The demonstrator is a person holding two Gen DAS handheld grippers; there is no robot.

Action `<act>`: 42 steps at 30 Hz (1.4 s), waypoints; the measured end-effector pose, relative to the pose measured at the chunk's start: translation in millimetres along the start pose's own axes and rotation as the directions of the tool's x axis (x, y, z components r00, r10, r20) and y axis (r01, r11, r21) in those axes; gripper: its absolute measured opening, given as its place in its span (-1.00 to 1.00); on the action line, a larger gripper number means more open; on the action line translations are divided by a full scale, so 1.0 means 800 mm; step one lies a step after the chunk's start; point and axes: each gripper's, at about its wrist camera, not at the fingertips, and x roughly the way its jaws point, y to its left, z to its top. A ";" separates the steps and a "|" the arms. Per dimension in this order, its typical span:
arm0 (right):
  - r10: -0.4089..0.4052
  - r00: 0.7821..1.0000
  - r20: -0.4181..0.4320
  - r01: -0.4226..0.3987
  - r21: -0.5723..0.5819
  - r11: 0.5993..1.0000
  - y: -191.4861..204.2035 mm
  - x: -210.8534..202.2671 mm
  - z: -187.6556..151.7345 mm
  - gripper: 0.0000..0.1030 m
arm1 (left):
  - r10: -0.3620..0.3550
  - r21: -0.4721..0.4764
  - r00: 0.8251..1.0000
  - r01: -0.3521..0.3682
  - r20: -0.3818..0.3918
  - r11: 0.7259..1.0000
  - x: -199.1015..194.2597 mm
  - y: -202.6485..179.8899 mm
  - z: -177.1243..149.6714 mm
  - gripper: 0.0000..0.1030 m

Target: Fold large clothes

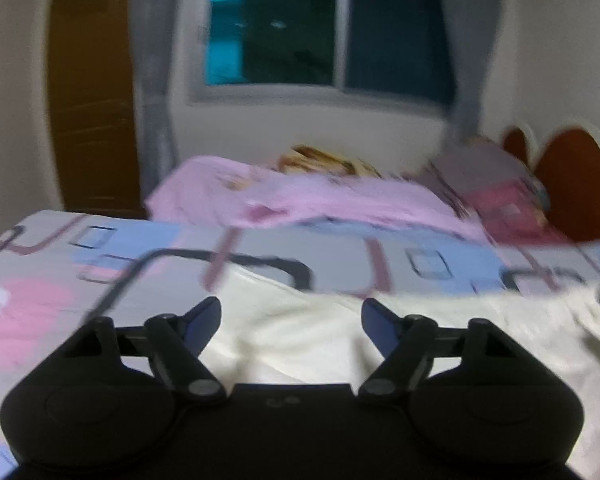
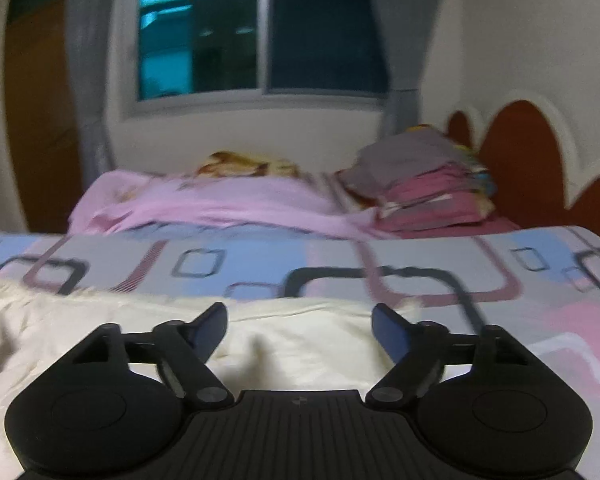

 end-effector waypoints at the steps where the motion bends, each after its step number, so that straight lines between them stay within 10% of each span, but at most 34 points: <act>1: 0.009 1.000 -0.001 -0.009 -0.027 1.000 0.013 0.004 0.000 0.39 | -0.009 0.024 1.000 0.010 -0.008 1.000 0.005 -0.011 -0.004 0.39; 12: -0.144 0.988 -0.055 0.132 -0.181 0.975 0.002 0.088 -0.032 0.37 | 0.104 0.097 0.992 -0.097 -0.072 0.991 0.086 -0.020 -0.044 0.45; 25: -0.120 0.982 -0.145 0.120 -0.009 0.993 -0.043 0.146 -0.080 0.51 | 0.060 0.004 0.990 -0.060 -0.129 0.998 0.126 0.001 -0.070 0.67; 42: 0.039 0.998 -0.052 -0.039 0.009 0.999 -0.017 -0.018 -0.055 0.52 | -0.021 0.032 0.997 0.023 -0.073 0.999 -0.007 -0.012 -0.061 0.72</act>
